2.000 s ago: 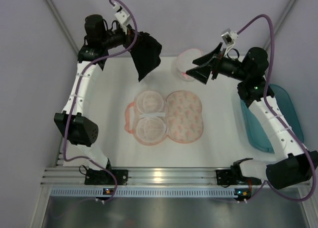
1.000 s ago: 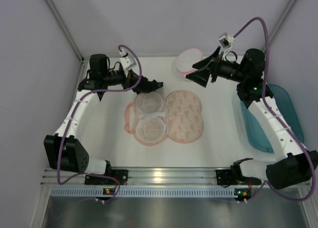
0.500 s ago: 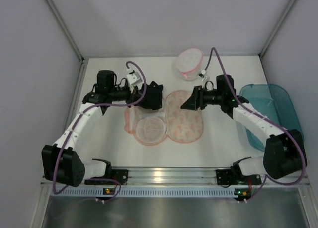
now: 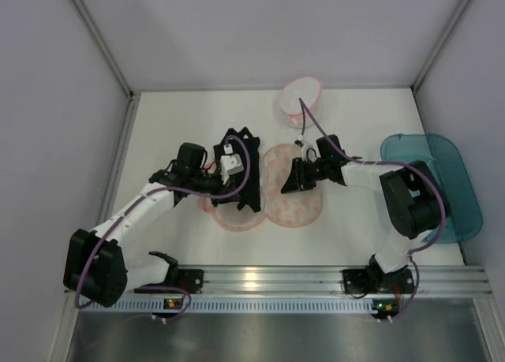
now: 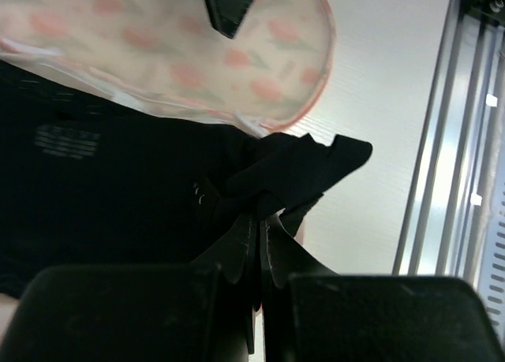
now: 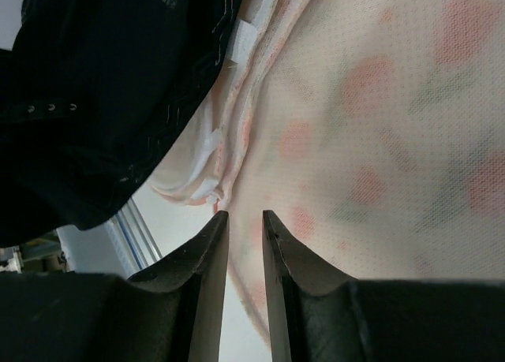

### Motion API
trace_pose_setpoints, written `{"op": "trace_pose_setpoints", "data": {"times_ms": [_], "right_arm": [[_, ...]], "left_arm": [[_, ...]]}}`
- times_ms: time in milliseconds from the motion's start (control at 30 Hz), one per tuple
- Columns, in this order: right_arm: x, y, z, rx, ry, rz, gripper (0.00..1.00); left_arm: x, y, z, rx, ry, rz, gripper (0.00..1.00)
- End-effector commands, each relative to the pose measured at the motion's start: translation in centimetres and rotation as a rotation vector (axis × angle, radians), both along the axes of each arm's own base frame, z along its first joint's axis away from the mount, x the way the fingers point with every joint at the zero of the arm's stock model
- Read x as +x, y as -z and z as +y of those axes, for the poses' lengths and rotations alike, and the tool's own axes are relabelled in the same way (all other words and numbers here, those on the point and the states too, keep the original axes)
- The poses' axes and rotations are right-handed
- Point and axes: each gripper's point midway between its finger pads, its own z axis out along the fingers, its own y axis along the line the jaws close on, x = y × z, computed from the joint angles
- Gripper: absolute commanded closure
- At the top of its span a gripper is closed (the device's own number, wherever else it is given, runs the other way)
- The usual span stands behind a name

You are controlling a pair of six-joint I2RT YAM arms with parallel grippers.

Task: Place the bra in the laundry bag and zip it closed
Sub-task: Place the bra in the laundry bag.

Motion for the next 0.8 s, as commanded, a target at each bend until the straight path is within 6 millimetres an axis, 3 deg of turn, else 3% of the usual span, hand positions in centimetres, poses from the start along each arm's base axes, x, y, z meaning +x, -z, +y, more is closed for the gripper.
{"op": "trace_pose_setpoints", "data": {"times_ms": [0,200,367,600,733,767], "right_arm": [[2.3,-1.5,1.1,0.015,-0.019,-0.143,0.76],[2.2,-0.2,1.3,-0.022,-0.026,-0.119,0.78],[2.5,0.1,1.6,-0.027,-0.029,-0.114,0.8],[2.4,-1.2,1.6,-0.02,-0.05,-0.128,0.8],[2.5,-1.6,1.5,-0.027,-0.057,-0.146,0.8],[2.5,-1.5,1.5,-0.035,-0.06,-0.141,0.8]], "left_arm": [[-1.8,1.4,-0.8,0.007,0.047,0.053,1.0],[-3.6,4.0,-1.0,0.028,0.089,0.144,1.0],[-3.1,4.8,-1.2,0.06,0.098,0.168,0.96],[-3.7,5.6,1.2,0.217,0.159,0.125,0.95],[-4.9,5.4,1.8,0.236,0.214,0.115,0.84],[-5.2,5.4,2.0,0.239,0.22,0.123,0.69]]}}
